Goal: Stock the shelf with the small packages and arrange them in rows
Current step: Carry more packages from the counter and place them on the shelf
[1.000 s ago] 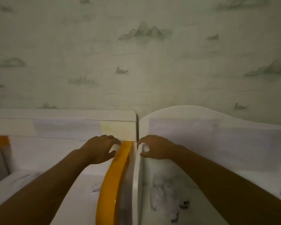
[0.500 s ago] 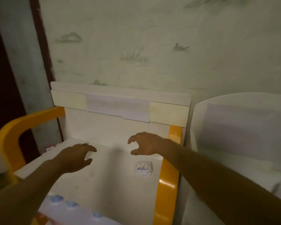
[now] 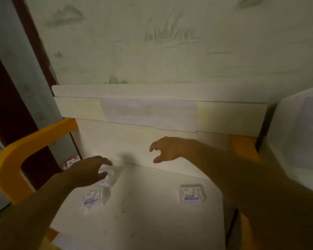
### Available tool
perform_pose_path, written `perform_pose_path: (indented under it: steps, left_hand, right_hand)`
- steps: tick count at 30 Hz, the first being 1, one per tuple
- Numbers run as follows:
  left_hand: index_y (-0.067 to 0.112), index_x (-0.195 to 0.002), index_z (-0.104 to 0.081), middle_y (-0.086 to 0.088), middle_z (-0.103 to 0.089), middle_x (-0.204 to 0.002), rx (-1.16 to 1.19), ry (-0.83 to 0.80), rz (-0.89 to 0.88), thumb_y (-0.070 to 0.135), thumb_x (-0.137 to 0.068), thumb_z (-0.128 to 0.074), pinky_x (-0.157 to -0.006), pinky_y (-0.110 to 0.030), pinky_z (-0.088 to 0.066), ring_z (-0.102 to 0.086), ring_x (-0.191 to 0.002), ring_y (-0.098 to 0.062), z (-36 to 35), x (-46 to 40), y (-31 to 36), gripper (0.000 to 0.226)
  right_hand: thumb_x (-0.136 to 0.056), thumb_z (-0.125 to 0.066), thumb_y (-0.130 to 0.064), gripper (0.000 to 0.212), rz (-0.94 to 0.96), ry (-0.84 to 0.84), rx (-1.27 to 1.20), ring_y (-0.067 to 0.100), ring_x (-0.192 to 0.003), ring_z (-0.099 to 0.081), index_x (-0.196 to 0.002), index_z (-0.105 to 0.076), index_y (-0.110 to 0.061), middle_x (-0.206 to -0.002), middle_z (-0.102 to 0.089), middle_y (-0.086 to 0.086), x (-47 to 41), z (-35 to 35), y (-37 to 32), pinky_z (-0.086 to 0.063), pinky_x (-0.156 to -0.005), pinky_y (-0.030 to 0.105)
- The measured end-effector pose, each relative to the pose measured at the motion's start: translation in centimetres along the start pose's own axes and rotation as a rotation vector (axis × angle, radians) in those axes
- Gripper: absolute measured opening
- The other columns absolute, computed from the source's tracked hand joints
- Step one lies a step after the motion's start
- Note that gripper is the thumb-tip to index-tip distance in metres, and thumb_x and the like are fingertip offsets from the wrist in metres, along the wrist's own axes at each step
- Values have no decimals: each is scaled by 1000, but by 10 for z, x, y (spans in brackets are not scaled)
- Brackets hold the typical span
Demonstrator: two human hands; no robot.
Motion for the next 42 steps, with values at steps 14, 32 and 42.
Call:
perform_pose_path:
  steps: [14, 32, 42]
  left_hand:
    - [41, -134, -43, 16, -43, -143, 35, -126, -385, 45, -93, -51, -102, -22, -36, -46, -126, -6, -31, -107, 45, 42]
    - [34, -144, -32, 13, -42, -143, 33, -269, -490, 50, -93, -50, -100, -17, -32, -48, -122, -6, -47, -83, -46, 56]
    - [32, -144, -30, 9, -41, -144, 126, -285, -460, 44, -80, -71, -104, -21, -32, -42, -129, -10, -72, -66, -92, 77]
  right_hand:
    - [-89, -63, -42, 58, -305, -148, -44, 24, -127, -47, -140, -43, -22, -143, -47, 4, 9, -41, 43, -40, -106, 38]
    - [-67, -81, -37, 50, -758, -237, -59, 26, -112, -59, -113, -61, -32, -121, -60, 0, 31, -124, 10, -49, -90, 34]
    - [-75, -73, -49, 81, -547, -165, 3, 26, -126, -47, -144, -36, -26, -141, -44, 4, -40, -98, -70, -42, -103, 40]
Point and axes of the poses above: each hand's wrist, its own x-axis away from the middle knuckle, its own z-axis out of the back of the hand, y = z × x, the point moved 6 cm from there along -x, towards the middle knuckle
